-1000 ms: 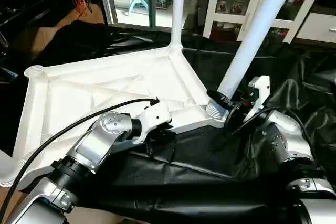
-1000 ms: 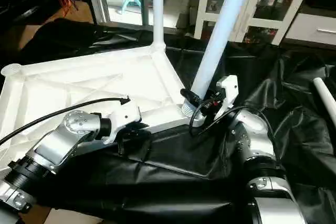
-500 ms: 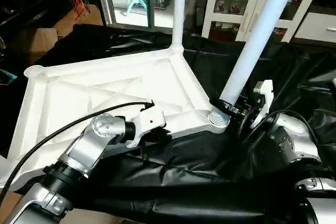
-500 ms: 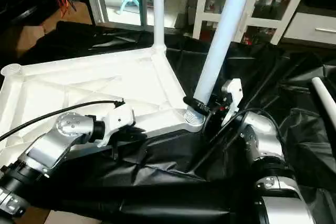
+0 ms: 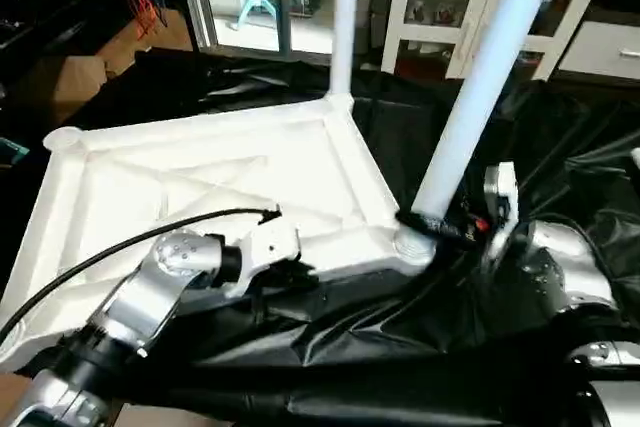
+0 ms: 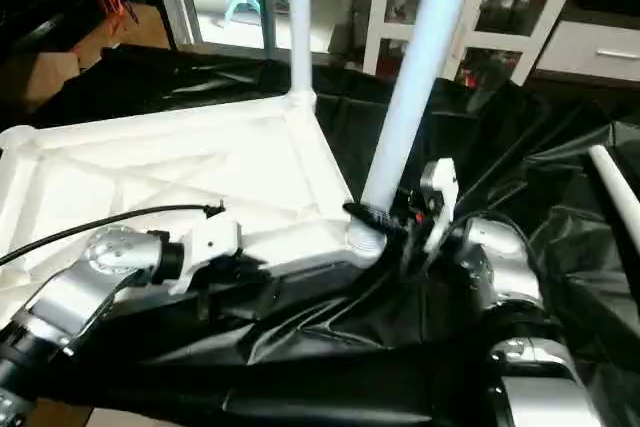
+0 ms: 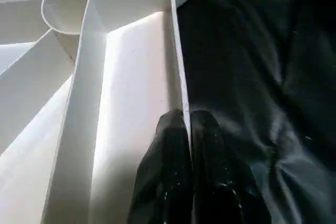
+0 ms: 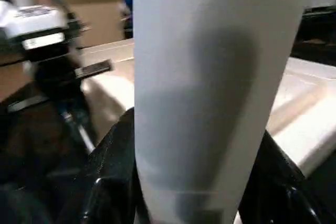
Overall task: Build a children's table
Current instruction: Insert table leg to table base
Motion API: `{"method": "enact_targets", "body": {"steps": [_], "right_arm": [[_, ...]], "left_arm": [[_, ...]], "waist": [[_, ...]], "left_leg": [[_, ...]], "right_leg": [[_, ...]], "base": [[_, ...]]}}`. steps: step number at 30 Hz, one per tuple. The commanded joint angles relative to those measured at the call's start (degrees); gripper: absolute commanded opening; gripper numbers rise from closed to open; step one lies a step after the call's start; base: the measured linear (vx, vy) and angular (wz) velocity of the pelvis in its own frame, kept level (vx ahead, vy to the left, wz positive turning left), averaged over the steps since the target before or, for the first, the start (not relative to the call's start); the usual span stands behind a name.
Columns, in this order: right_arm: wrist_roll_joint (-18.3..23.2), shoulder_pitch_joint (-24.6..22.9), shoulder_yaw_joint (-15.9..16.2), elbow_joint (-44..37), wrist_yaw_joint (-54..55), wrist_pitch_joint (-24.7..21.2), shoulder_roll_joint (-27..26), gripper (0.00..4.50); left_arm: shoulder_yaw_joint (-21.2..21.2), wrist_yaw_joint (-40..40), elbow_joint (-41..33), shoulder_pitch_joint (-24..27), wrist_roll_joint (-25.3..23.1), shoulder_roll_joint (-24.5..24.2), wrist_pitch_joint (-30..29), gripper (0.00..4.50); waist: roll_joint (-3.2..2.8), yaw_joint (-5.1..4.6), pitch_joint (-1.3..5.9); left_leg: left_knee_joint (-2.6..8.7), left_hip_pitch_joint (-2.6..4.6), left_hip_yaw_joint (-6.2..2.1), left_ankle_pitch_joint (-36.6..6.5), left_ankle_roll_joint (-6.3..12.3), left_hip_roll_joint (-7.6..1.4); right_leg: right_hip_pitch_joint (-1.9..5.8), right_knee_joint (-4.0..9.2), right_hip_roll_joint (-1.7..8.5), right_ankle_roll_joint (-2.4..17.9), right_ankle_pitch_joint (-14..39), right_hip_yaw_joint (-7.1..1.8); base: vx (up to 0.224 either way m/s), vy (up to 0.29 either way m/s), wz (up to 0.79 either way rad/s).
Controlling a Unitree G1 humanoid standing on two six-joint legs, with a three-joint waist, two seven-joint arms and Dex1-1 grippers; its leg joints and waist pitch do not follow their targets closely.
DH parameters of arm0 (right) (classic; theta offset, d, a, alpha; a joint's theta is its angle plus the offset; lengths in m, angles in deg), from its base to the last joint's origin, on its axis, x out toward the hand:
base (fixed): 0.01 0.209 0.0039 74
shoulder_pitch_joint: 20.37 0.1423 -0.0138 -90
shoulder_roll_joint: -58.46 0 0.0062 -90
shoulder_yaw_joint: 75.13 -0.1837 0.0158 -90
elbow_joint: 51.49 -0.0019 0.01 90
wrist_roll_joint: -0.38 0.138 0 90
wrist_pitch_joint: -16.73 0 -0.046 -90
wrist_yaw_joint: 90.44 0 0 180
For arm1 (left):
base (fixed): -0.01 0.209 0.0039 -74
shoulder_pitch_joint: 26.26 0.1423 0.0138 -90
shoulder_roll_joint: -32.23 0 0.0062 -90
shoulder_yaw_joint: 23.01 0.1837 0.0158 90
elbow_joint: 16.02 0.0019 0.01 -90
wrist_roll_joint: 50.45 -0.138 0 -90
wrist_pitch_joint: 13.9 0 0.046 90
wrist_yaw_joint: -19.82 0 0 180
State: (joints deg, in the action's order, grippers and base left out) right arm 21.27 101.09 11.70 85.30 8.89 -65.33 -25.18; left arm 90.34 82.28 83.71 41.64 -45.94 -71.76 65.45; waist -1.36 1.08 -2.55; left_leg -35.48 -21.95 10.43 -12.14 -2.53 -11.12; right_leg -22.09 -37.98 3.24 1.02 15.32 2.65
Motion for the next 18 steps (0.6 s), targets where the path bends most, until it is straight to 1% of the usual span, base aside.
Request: {"method": "enact_targets", "body": {"steps": [1,4,5,8,9,10,11,12,13,15,16,18], "right_arm": [[-2.8,-2.4,1.8,3.0,-0.9,-2.4,1.2,1.85],[-3.3,-2.8,1.9,4.0,-1.3,-2.2,1.3,1.85],[-3.8,-3.2,1.9,4.8,-1.1,-1.1,1.3,1.85],[-4.1,-3.8,1.9,5.7,-0.8,-0.2,1.3,1.85],[-5.0,-4.5,2.3,7.1,-0.3,1.4,1.5,1.85],[-5.2,-4.6,2.3,7.5,0.0,1.9,1.6,1.85],[-6.2,-5.4,2.4,9.5,1.2,4.4,1.8,1.85],[-6.5,-5.7,2.4,10.1,1.7,5.0,1.8,1.85],[-6.9,-6.4,2.2,10.5,2.7,6.5,1.6,1.85],[-6.8,-7.0,1.8,10.5,3.9,7.3,1.1,1.85],[-6.4,-7.4,1.1,10.4,5.2,7.9,0.5,1.85],[-6.0,-7.6,0.7,10.3,5.7,7.8,0.1,1.85]], "left_arm": [[3.8,6.9,-1.0,2.6,2.5,0.2,0.2,0.0],[3.4,7.2,-1.2,2.8,2.8,0.1,-0.2,0.0],[3.2,7.3,-1.3,2.9,2.7,-0.1,-0.1,0.0],[3.1,7.3,-1.3,3.0,2.7,-0.3,-0.1,0.0],[2.9,7.3,-1.4,3.1,2.7,-0.3,-0.2,0.0],[2.9,7.3,-1.3,3.0,2.6,-0.3,-0.2,0.0],[2.7,7.0,-1.1,2.9,2.3,-0.3,-0.1,0.0],[2.6,6.9,-0.9,2.9,2.2,-0.3,-0.1,0.0],[2.5,6.8,-0.8,2.9,1.9,-0.2,-0.1,0.0],[2.4,6.6,-0.8,2.9,1.7,-0.2,-0.2,0.0],[2.3,6.3,-0.8,2.9,1.7,-0.2,-0.4,0.0],[2.2,6.3,-0.8,3.0,1.8,-0.2,-0.5,0.0]], "waist": [[0.85,0.07,2.56],[0.91,0.18,2.51],[0.9,0.2,2.51],[0.9,0.34,2.5],[0.97,0.32,2.51],[1.01,0.27,2.43],[1.26,0.22,2.44],[1.15,0.21,2.4],[0.94,0.15,2.1],[0.86,0.09,2.09],[1.11,-0.03,2.19],[1.2,-0.1,2.23]], "left_leg": [[3.46,0.54,-0.67,-0.1,10.07,-2.53],[3.62,0.59,-0.64,-1.5,9.13,-2.61],[3.68,0.63,-0.65,-1.9,8.75,-2.63],[3.86,0.78,-0.66,-2.6,7.89,-2.69],[3.86,0.8,-0.63,-2.8,7.7,-2.63],[4.01,0.82,-0.63,-3.5,7.43,-2.6],[4.06,0.87,-0.59,-3.9,7.28,-2.62],[4.15,0.97,-0.59,-4.4,7.04,-2.62],[4.67,1.36,-0.58,-6.6,6.1,-2.72],[5.08,1.72,-0.67,-8.2,5.11,-2.86],[5.14,1.82,-0.67,-8.5,4.33,-2.8],[5.4,1.96,-0.75,-8.9,3.84,-2.86]], "right_leg": [[2.57,4.45,4.15,16.7,-7.5,-2.42],[2.48,4.71,4.35,16.6,-5.6,-2.48],[2.46,4.8,4.38,16.5,-4.8,-2.51],[2.44,4.97,4.38,16.3,-3.7,-2.57],[2.49,4.99,4.41,16.2,-4.1,-2.64],[2.53,5.11,4.41,16.2,-3.7,-2.62],[2.53,5.23,4.46,16.1,-3.1,-2.64],[2.5,5.31,4.51,16.1,-2.3,-2.64],[2.34,5.94,4.44,15.7,0.9,-2.59],[2.45,6.35,4.48,15.3,3.4,-2.51],[2.69,6.4,4.48,15.1,3.2,-2.7],[2.73,6.39,4.43,15.0,2.2,-2.7]], "base": [[0.0,0.0,0.0],[0.0,0.0,0.0],[0.0,0.0,0.0],[0.0,0.0,0.0],[0.0,0.0,0.0],[0.0,0.0,0.0],[0.0,0.0,0.0],[0.0,0.0,0.0],[0.0,0.0,0.0],[0.0,0.0,0.0],[0.0,0.0,0.0],[0.0,0.0,0.0]]}}
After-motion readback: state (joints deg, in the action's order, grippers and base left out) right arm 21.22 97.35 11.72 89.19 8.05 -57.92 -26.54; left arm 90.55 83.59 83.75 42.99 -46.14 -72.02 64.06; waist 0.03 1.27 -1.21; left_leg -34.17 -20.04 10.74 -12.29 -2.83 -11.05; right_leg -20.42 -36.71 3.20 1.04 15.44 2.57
